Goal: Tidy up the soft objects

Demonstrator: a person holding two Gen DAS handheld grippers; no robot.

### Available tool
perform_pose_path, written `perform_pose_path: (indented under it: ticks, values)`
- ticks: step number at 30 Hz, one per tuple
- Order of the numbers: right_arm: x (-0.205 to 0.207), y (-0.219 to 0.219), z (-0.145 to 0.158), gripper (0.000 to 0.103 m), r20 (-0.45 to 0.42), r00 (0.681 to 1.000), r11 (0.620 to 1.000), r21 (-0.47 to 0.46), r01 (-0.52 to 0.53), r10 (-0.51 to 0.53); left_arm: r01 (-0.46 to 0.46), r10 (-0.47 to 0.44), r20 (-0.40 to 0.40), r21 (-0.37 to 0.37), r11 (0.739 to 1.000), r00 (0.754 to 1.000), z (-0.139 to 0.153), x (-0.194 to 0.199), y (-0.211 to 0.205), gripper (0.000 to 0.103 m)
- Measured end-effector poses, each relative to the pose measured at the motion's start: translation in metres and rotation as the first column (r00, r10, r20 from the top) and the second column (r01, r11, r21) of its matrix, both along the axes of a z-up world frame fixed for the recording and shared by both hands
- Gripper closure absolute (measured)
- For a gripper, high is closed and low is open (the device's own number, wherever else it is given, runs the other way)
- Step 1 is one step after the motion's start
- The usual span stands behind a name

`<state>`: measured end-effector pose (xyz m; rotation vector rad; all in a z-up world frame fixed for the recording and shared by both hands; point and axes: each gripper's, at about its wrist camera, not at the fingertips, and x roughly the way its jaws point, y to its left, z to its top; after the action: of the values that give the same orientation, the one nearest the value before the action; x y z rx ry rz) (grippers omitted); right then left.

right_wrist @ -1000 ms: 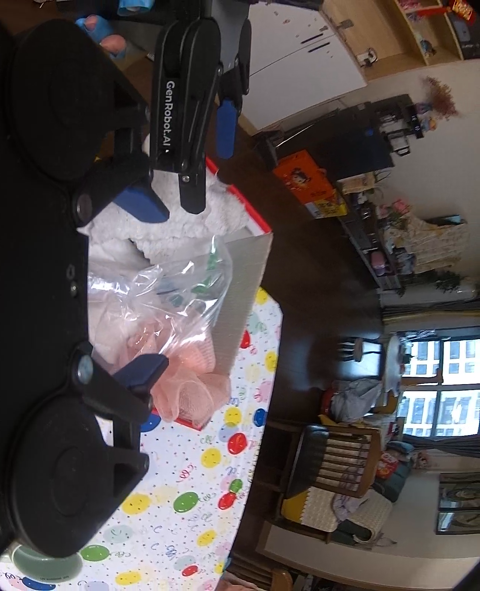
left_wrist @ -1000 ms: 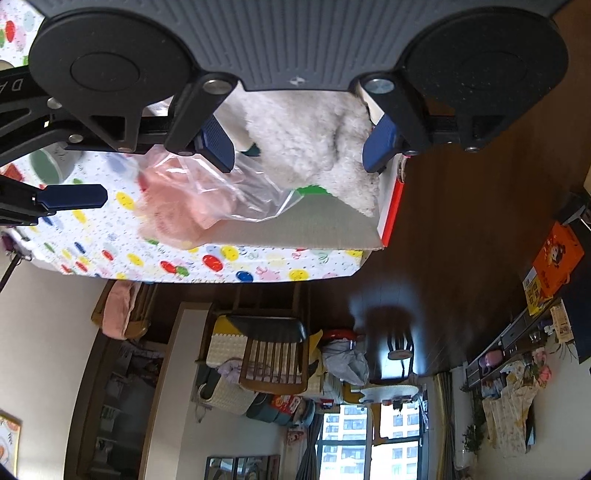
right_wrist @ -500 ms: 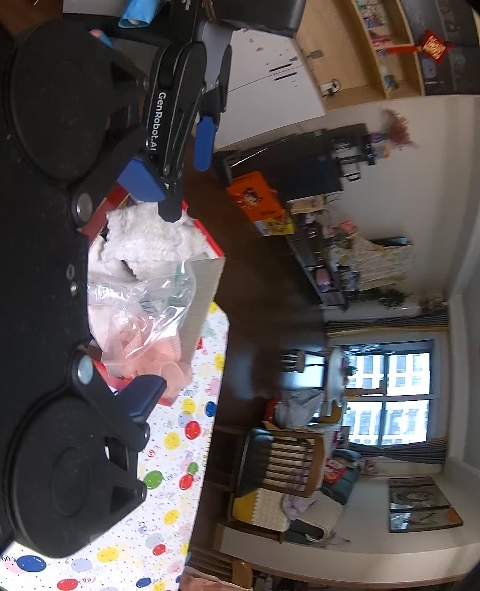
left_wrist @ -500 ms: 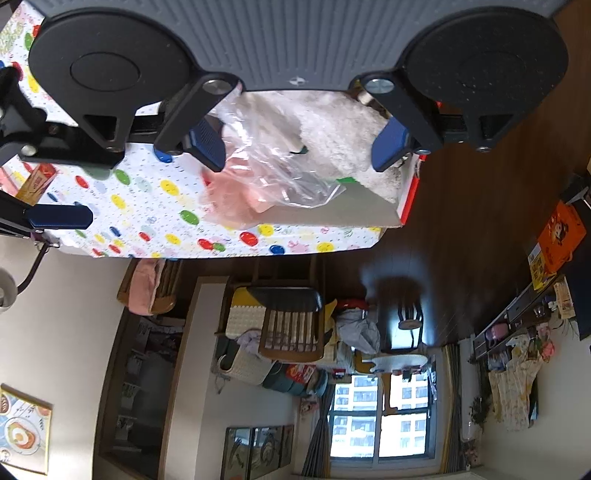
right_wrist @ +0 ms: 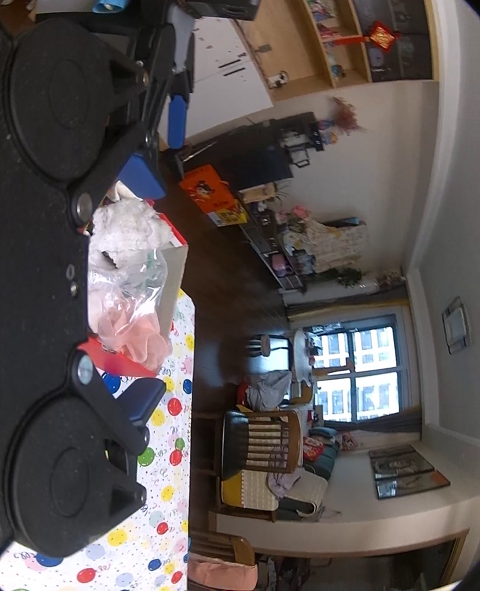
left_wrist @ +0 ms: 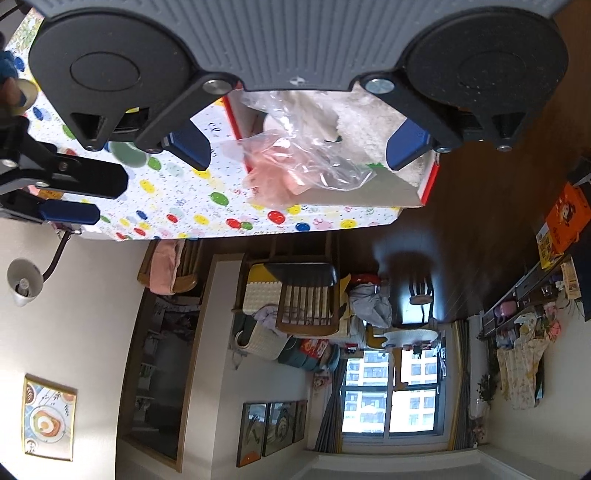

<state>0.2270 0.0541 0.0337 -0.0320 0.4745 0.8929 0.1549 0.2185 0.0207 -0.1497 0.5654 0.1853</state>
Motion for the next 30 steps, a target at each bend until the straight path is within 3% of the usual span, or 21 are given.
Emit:
perform_pose_path:
  ticks: [12, 30]
  values:
    - [-0.011, -0.032, -0.015, 0.000, -0.004, 0.997, 0.996, 0.058, 0.071, -0.071, 0.013, -0.013, 0.025, 0.002, 1.000, 1.000, -0.002, -0.019, -0.031, 0.001]
    - [-0.030, -0.060, -0.021, 0.000, 0.000, 0.991, 0.990, 0.042, 0.133, -0.133, -0.009, 0.006, 0.062, 0.052, 0.999, 0.998, -0.002, -0.034, -0.065, 0.001]
